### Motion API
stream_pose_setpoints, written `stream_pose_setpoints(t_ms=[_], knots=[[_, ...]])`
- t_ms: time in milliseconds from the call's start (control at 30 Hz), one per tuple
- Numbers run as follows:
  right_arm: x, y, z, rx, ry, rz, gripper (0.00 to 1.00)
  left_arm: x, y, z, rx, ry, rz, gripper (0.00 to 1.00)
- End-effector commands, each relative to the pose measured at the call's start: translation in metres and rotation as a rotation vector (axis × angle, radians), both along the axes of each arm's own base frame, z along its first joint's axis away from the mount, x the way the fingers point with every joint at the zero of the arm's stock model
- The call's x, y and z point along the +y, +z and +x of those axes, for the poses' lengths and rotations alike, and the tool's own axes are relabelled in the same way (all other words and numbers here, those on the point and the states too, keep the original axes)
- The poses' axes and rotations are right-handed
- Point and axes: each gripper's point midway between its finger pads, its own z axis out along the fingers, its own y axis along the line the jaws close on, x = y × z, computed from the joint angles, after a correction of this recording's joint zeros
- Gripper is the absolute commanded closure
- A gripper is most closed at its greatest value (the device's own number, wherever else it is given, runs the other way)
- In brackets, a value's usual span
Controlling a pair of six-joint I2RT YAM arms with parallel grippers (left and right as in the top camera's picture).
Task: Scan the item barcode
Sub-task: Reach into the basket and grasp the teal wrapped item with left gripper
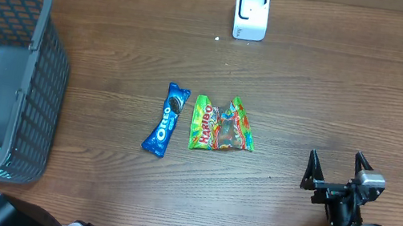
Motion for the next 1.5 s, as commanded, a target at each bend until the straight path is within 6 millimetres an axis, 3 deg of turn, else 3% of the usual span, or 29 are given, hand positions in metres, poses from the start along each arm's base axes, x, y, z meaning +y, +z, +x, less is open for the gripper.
stream_pose_setpoints(t_ms=[0,233,633,933,1033,1233,1333,1400,1467], knots=[[0.002,-0.001,0.0,-0.009,0.01,0.001,0.0,0.003,-0.021,-0.01,0.037,0.067,0.002,0.03],[0.002,-0.001,0.0,-0.009,0.01,0.001,0.0,0.008,-0.06,-0.008,0.073,0.066,-0.038,0.03],[0.002,-0.001,0.0,-0.009,0.01,0.001,0.0,0.018,-0.122,-0.021,0.268,0.097,-0.128,0.05],[0.002,-0.001,0.0,-0.009,0.01,0.001,0.0,0.025,-0.146,-0.031,0.358,0.129,-0.135,0.07],[0.002,-0.001,0.0,-0.009,0.01,0.001,0.0,0.026,-0.151,-0.032,0.373,0.129,-0.137,0.12],[0.002,-0.001,0.0,-0.009,0.01,0.001,0.0,0.027,-0.152,-0.031,0.367,0.128,-0.137,0.36],[0.002,-0.001,0.0,-0.009,0.01,0.001,0.0,0.027,-0.152,-0.031,0.367,0.123,-0.138,0.66],[0.002,-0.001,0.0,-0.009,0.01,0.001,0.0,0.025,-0.152,-0.029,0.364,0.117,-0.14,0.94],[0.002,-0.001,0.0,-0.009,0.01,0.001,0.0,0.024,-0.152,-0.025,0.35,0.11,-0.147,0.96]])
